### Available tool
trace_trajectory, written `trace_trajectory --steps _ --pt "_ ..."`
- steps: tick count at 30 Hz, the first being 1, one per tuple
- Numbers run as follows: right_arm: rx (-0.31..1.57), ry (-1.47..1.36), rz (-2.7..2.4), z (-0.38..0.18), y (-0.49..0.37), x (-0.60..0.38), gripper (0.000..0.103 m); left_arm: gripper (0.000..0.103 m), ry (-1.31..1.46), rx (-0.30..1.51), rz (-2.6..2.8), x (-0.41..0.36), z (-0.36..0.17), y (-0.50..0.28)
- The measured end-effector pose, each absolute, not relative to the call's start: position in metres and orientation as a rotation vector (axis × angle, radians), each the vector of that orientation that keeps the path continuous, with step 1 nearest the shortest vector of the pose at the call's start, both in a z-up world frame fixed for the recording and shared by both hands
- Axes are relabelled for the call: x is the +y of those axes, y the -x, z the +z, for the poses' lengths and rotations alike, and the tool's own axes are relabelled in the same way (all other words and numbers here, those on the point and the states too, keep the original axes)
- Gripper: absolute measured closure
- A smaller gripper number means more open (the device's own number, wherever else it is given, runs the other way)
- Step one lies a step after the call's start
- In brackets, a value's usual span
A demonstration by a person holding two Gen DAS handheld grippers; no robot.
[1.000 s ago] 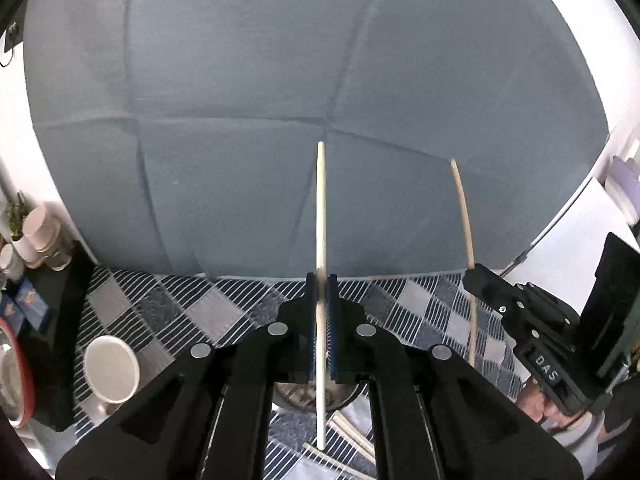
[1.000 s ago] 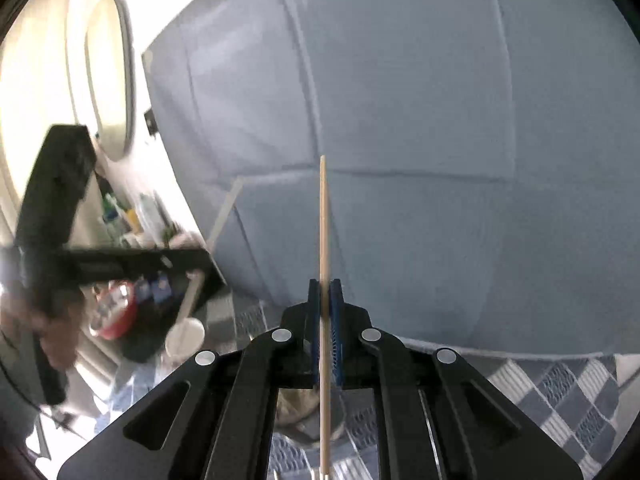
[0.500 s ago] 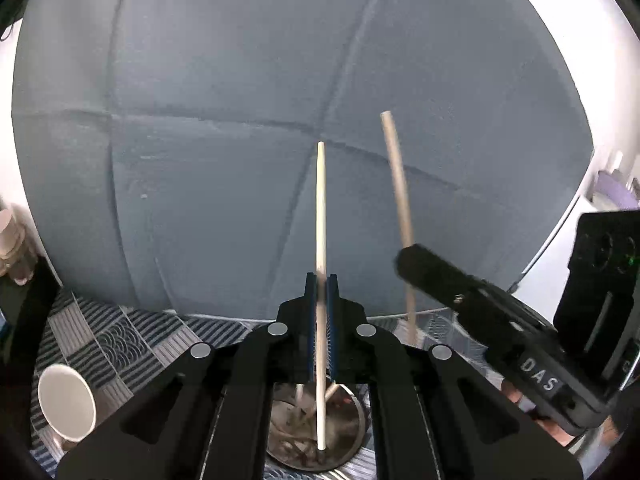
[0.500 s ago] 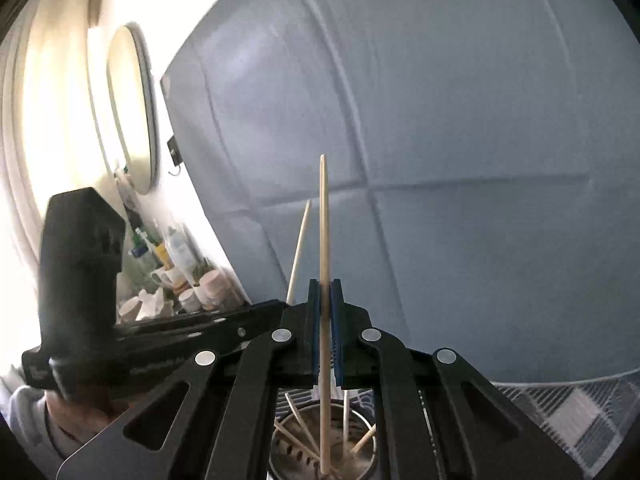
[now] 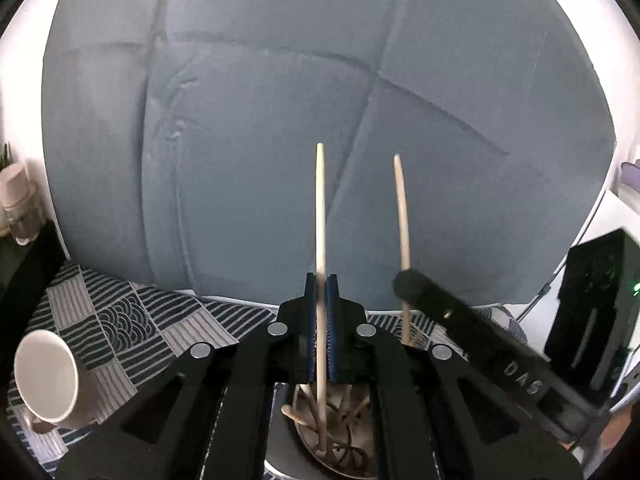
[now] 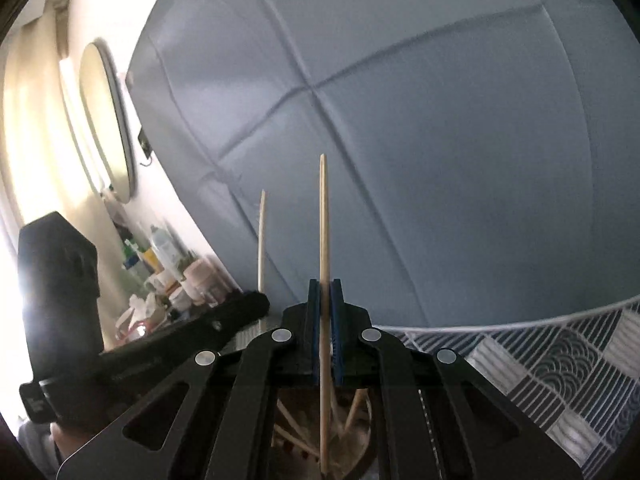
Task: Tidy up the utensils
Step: 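Lower the sticks into the black holder and open both grippers, then move both grippers back down to the remaining sticks on the cloth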
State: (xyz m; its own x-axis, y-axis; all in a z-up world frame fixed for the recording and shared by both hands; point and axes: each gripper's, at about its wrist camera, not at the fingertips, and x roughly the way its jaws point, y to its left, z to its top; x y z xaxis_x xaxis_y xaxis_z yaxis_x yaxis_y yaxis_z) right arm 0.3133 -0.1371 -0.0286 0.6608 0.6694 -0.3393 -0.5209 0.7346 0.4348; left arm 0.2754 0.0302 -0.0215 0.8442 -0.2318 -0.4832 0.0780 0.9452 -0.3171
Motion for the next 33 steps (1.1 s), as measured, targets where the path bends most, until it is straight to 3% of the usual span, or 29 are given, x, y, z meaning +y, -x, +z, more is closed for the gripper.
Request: trace_trajectory --steps 7,21,25,28,30,31,33 --pt "0.535 -0.272 0.669 -0.034 -0.301 -0.141 0.095 0.098 0.285 0.527 -0.187 0.024 -0.012 -0.262" --pt "0.474 -0.247 0.629 0.009 -0.272 -0.167 0.093 0.096 0.277 0.462 -0.165 0.025 0.033 -0.231" --pt "0.477 -0.237 0.585 0.022 -0.261 -0.17 0.071 0.078 0.302 0.469 -0.151 0.031 0.045 -0.216" --pt "0.472 -0.225 0.579 0.031 -0.252 -0.173 0.067 0.068 0.31 0.476 -0.128 0.034 0.052 -0.208" --pt "0.465 -0.218 0.573 0.036 -0.248 -0.173 0.061 0.055 0.318 0.48 -0.107 0.036 0.056 -0.203" --pt "0.463 -0.214 0.569 0.038 -0.246 -0.173 0.057 0.042 0.328 0.481 -0.087 0.038 0.058 -0.199" --pt "0.466 -0.208 0.556 0.041 -0.241 -0.174 0.05 0.04 0.336 0.477 -0.075 0.041 0.058 -0.192"
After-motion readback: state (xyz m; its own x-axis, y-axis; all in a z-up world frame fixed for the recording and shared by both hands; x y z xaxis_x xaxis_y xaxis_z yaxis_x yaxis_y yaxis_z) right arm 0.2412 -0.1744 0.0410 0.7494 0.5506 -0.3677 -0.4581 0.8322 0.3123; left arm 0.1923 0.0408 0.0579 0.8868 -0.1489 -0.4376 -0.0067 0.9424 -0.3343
